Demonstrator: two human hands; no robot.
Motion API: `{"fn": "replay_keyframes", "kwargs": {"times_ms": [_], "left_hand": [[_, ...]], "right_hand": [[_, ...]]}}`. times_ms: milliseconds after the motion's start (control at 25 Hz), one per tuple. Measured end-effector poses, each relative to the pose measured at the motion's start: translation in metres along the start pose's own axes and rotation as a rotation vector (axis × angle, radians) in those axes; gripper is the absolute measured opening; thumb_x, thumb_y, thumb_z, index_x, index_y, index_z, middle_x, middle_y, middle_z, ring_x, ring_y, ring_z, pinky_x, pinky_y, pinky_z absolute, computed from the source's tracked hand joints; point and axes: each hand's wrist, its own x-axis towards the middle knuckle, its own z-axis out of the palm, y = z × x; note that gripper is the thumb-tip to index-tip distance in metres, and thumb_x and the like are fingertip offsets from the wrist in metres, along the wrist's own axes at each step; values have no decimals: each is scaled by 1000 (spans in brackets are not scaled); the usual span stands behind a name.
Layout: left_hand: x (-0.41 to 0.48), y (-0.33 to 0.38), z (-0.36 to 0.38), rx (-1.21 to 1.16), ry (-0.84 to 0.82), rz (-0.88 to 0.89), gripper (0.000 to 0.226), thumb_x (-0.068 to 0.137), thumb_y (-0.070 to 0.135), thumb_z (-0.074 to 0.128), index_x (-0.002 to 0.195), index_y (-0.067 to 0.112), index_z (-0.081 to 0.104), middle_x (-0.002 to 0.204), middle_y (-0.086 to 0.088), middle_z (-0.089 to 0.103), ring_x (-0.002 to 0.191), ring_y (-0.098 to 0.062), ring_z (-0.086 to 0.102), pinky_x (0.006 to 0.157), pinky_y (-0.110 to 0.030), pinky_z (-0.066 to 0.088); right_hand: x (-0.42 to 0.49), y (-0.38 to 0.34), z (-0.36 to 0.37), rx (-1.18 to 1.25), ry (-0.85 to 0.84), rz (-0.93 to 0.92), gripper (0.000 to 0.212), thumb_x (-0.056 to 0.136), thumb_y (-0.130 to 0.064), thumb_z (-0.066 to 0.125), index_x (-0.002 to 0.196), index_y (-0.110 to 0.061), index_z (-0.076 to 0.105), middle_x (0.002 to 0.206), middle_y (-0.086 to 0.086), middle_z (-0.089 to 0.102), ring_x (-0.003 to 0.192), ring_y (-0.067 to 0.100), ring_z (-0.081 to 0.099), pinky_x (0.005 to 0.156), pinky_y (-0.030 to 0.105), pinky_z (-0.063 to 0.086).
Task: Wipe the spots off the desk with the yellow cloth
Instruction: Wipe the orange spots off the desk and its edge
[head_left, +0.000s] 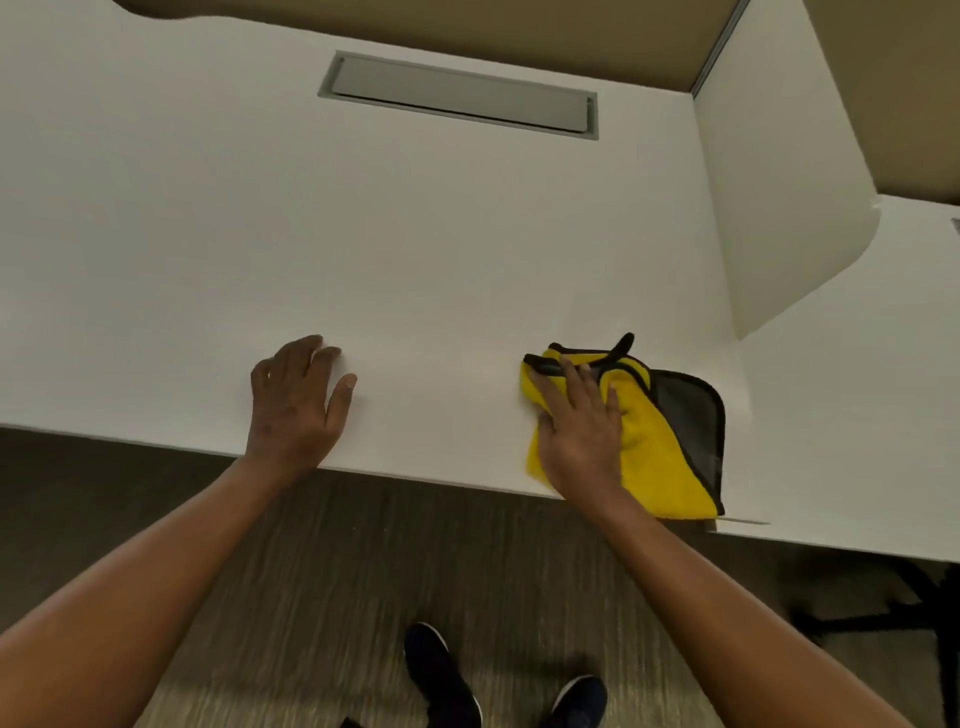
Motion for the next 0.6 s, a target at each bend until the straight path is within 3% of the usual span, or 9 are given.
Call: {"fn": "replay_keyframes", "kwargs": {"times_ms": [80, 160, 280, 400, 480, 600], "left_hand": [[1, -3, 2, 8, 12, -1, 52, 98, 44, 39, 128, 7, 59, 136, -15, 56, 127, -35, 52, 102, -50, 38], [2, -4, 5, -8, 22, -15, 50, 98, 43, 40, 129, 8, 59, 137, -15, 55, 127, -34, 51, 103, -50, 38], [2, -7, 10, -12, 27, -19, 49, 98, 43, 41, 129, 9, 59, 138, -14, 55, 127, -33, 52, 104, -50, 38], [5, -9, 12, -13, 20, -19, 49, 99, 41, 41, 130, 8, 59, 139, -14, 55, 129, -34, 51, 105, -52, 39], [4, -9, 13, -20, 10, -17, 49, 99, 41, 40, 131, 8, 59, 140, -14, 54, 131, -34, 50, 105, -53, 38], [4, -11, 13, -26, 53, 2, 48, 99, 40, 39, 129, 9, 60, 139, -14, 55, 130, -33, 51, 103, -52, 39]], "right_hand": [[45, 18, -4, 17, -53, -110, 49, 95, -19, 57, 142, -32, 52, 159, 4, 39, 150, 28, 31, 121, 53, 16], [102, 41, -9, 11, -44, -84, 50, 95, -17, 55, 142, -32, 53, 158, 2, 41, 148, 28, 33, 120, 53, 18], [175, 45, -5, -28, 69, 211, 49, 95, -17, 50, 142, -30, 51, 157, 5, 40, 145, 31, 34, 120, 57, 17], [220, -8, 17, -41, 81, 509, 49, 95, -20, 43, 143, -26, 48, 159, 13, 34, 146, 36, 29, 119, 59, 16], [225, -64, 34, -21, 42, 425, 50, 96, -21, 41, 145, -27, 46, 161, 13, 30, 148, 36, 26, 121, 57, 12], [195, -145, 58, -25, -17, 78, 54, 97, -21, 38, 151, -29, 40, 162, 11, 30, 150, 34, 23, 122, 52, 6]]}}
